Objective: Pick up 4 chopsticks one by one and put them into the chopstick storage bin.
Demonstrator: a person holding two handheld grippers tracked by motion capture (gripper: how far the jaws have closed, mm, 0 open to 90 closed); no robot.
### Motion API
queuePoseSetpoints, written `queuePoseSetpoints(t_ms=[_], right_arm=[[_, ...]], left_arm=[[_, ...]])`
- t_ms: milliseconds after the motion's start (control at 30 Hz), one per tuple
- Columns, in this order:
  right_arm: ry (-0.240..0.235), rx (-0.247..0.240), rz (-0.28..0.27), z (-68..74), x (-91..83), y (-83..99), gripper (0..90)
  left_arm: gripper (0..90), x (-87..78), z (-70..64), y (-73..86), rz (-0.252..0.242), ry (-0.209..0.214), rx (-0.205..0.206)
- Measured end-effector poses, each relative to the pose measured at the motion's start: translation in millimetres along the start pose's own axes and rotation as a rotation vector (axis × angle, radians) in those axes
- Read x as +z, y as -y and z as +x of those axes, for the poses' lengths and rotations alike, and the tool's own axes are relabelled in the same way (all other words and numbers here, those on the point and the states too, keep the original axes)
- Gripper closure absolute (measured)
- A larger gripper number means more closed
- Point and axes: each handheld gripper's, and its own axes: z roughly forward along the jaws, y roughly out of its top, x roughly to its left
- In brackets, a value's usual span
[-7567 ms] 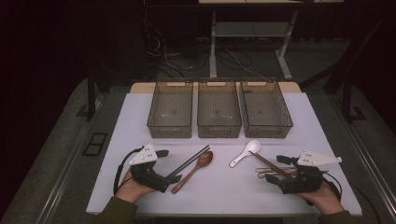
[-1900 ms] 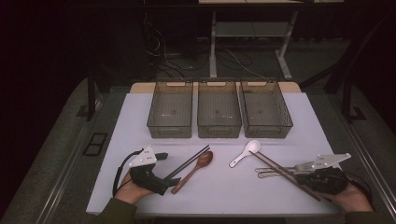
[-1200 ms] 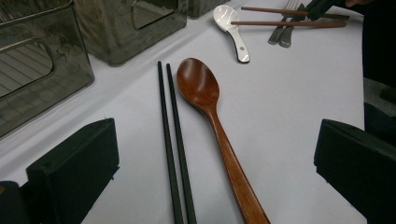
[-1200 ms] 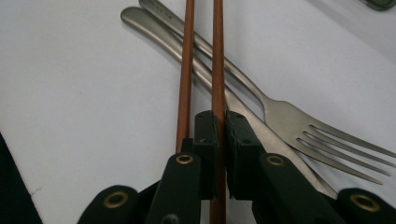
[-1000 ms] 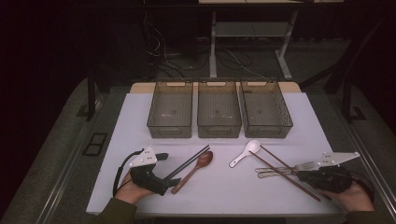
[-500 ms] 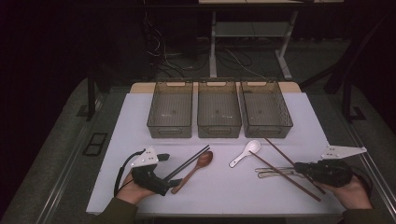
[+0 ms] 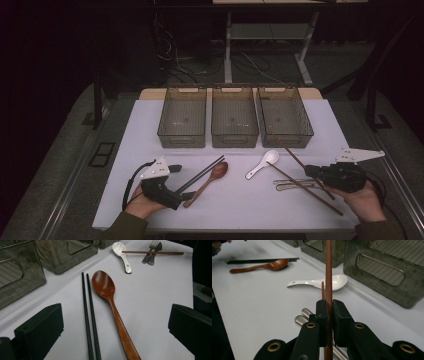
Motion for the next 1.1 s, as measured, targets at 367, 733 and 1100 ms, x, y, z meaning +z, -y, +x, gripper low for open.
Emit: queuePoseSetpoints(t_ms=[367,733,1100], right_arm=[[0.005,-0.007,-0.029,7.0,13.3,-16.7,83.3],[0.000,-0.014,-0.048,11.8,30.3,-36.3,83.3],[-0.001,-0.012,-0.065,13.6,45.7,-55.5,83.3]], left_arm=[[0.0,0.5,-0.1,0.3,-0.003,0.000,-0.007],[0.0,2.0,1.1,1.1,0.006,0.013,-0.018],[0.0,3.1,3.3,3.2,0.005,0.014,-0.017]])
